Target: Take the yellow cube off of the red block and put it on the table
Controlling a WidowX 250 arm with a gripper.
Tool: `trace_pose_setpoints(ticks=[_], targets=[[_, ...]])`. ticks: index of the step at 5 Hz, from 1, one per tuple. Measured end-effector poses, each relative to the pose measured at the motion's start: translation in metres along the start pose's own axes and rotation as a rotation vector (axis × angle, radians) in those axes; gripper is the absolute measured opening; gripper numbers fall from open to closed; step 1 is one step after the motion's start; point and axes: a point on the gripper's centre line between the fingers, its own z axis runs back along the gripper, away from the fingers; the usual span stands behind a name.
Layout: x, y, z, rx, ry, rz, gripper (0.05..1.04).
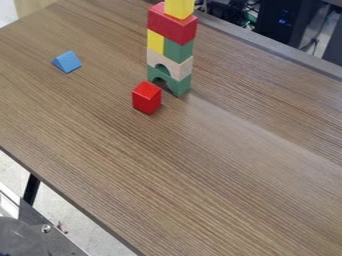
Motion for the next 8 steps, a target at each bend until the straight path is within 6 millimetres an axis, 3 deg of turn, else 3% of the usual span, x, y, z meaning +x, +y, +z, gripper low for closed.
trace_pose_setpoints(ticks=[2, 6, 8], targets=[[0.008, 0.006, -0.008, 0.001, -0.085, 0.014, 0.999], [0.008, 0.024, 0.004, 0.148, -0.055, 0.121, 0.999], [0.002, 0.03, -0.013, 0.096, -0.027, 0.156, 0.999]])
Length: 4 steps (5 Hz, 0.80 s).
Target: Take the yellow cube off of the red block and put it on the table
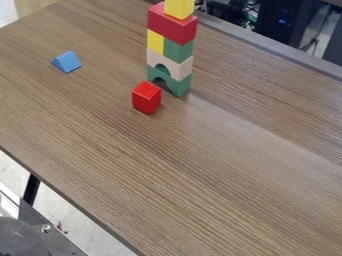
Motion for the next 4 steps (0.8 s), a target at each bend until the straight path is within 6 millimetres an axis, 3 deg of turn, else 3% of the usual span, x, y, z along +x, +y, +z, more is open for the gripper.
trace_pose_setpoints(ticks=[4], targets=[[0.005, 0.012, -0.027, -0.037, -0.007, -0.011, 0.999]])
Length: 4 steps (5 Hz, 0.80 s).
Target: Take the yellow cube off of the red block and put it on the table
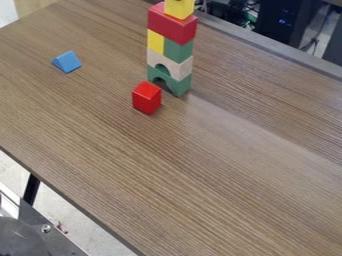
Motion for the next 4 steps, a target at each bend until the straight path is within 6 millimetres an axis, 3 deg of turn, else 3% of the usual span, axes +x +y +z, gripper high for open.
trace_pose_setpoints(ticks=[3, 4], targets=[[-0.001, 0.005, -0.017, -0.03, 0.014, 0.021, 0.969], [-0.001, 0.007, -0.017, -0.018, 0.017, 0.028, 0.667]])
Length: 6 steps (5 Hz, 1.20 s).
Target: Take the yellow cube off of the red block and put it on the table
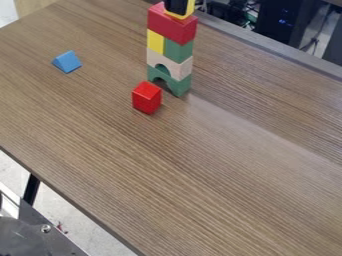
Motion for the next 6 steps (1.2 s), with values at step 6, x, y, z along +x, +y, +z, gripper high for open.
trace_pose_setpoints(ticks=[6], targets=[[0.136, -0.029, 0.002, 0.053, -0.091, -0.211, 0.574]])
